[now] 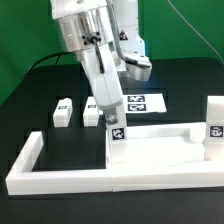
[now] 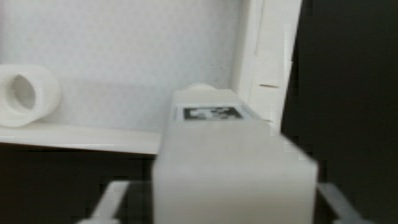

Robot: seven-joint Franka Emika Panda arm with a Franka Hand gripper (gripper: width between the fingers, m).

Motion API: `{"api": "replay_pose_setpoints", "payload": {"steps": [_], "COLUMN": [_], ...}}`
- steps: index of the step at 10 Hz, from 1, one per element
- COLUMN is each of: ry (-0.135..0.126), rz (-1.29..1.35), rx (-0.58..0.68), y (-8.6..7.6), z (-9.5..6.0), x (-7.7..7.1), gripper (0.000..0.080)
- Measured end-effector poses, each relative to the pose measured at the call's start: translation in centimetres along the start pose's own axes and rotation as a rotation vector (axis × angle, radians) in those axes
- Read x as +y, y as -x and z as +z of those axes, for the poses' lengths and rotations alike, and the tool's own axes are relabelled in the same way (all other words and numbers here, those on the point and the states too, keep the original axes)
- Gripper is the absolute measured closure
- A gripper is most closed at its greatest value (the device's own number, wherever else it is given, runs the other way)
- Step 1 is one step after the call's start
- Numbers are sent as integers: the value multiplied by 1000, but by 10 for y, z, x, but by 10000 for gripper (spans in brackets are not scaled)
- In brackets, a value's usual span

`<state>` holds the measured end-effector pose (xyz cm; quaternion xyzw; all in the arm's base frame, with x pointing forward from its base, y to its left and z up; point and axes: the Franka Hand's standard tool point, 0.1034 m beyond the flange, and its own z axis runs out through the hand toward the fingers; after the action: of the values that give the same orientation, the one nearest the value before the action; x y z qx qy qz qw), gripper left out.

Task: Assemble desk

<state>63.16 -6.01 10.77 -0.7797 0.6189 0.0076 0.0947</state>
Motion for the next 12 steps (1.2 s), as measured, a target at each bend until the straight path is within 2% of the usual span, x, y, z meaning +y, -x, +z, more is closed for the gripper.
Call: {"api": "replay_pose_setpoints", "payload": {"steps": [2, 3, 6, 8, 9, 10, 11, 12], "ry": [37, 65, 76, 99, 105, 105, 105, 105], "rz": [-423, -589, -906, -1298, -1399, -1358, -1355, -1326], "rx": [-1, -25, -25, -13, -16, -14, -15, -13], "y": [14, 23, 18, 11, 10, 11, 10, 10], "z": [2, 5, 5, 1, 1, 1, 2, 2], "x": [-3, 1, 2, 1, 1, 1, 2, 2], "gripper": [178, 158, 151, 150, 150, 150, 252, 389]}}
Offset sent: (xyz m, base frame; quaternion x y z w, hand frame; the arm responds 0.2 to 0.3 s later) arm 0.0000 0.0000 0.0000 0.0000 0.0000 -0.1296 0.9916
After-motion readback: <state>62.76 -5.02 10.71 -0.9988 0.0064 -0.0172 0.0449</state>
